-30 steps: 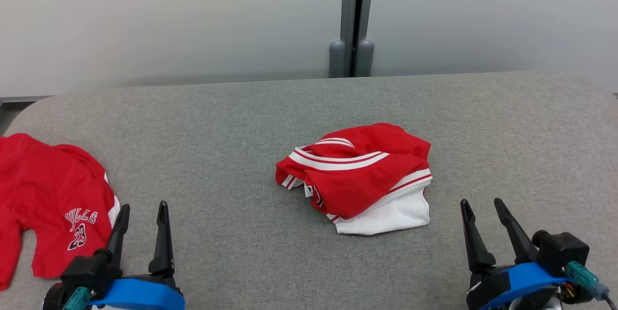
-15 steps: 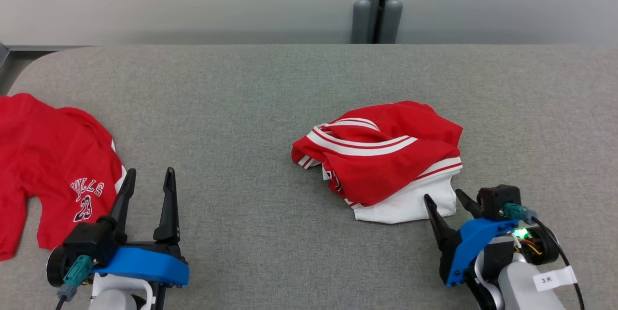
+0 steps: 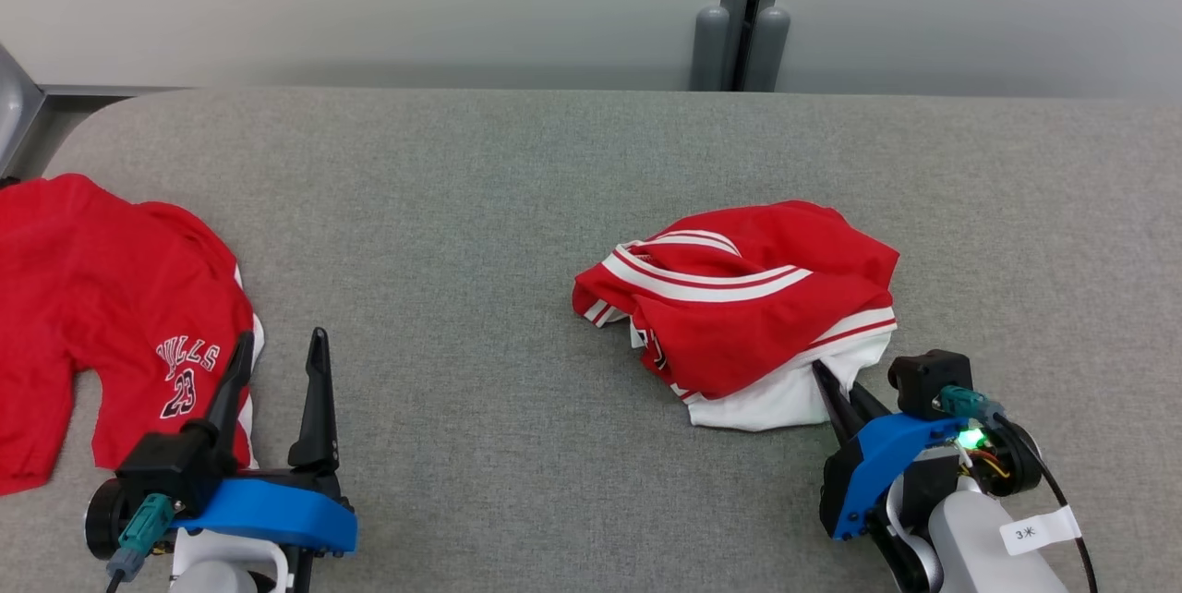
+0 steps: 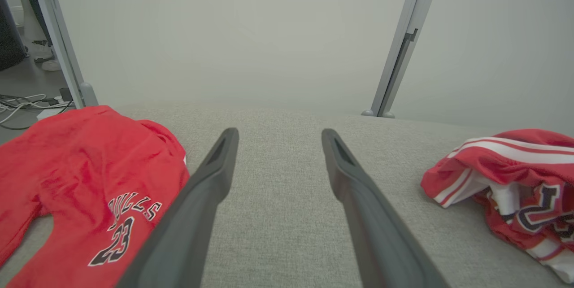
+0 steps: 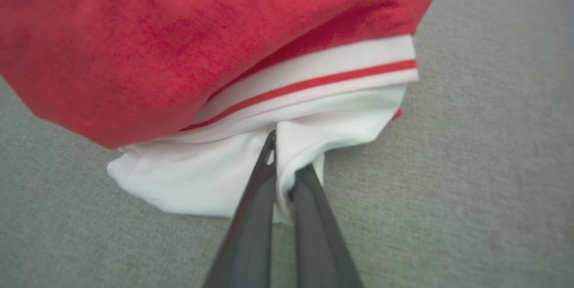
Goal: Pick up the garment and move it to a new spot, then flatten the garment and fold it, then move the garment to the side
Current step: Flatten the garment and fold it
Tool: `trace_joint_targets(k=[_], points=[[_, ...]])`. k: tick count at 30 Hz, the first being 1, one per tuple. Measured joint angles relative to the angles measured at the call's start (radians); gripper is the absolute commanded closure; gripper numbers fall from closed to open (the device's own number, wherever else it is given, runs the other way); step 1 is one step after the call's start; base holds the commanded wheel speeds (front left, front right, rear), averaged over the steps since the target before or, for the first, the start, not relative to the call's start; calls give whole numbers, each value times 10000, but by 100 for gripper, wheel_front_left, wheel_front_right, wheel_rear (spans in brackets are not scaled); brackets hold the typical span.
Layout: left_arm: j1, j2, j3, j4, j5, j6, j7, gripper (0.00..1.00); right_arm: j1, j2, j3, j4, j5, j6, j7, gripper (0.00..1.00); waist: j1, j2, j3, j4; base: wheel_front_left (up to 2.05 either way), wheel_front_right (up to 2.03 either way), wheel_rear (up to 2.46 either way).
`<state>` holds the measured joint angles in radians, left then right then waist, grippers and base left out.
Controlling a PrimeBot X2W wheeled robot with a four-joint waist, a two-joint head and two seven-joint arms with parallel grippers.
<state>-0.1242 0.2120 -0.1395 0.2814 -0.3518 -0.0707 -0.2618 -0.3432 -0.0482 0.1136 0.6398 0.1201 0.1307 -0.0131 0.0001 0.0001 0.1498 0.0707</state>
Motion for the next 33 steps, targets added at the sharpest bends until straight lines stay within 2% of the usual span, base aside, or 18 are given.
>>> trace_joint_targets(k=[5,12,16,19,23,28,33], points=[[199,-36,8,19,29,-6,0,0,337,-4,372,-1273,654,0,159,100,0,0,-402,-25,0,0,0],[411,-90,6,-27,75,-6,2,0,610,0,1440,-4968,1574,0,1350,100,-1,0,-754,-123,0,0,0],[413,-111,17,-109,75,-6,0,0,-207,0,2284,-6125,2932,0,1659,100,-1,0,-694,-154,0,0,0],[391,-159,2,-163,100,-6,0,0,-1397,0,2732,-6077,3641,0,1599,100,-1,0,-578,-120,0,0,0],[92,-282,-65,-203,182,-84,0,0,-3280,-2,3156,-5231,4893,-2,1429,100,0,0,-324,50,0,0,0],[-250,-456,-267,-167,280,-180,0,0,-5848,-4,3402,-3871,5404,-2,1131,100,0,0,-30,400,0,0,0],[-482,-581,-290,-69,362,-268,0,0,-7741,-8,3463,-2516,5877,0,199,100,0,0,82,693,0,0,0]])
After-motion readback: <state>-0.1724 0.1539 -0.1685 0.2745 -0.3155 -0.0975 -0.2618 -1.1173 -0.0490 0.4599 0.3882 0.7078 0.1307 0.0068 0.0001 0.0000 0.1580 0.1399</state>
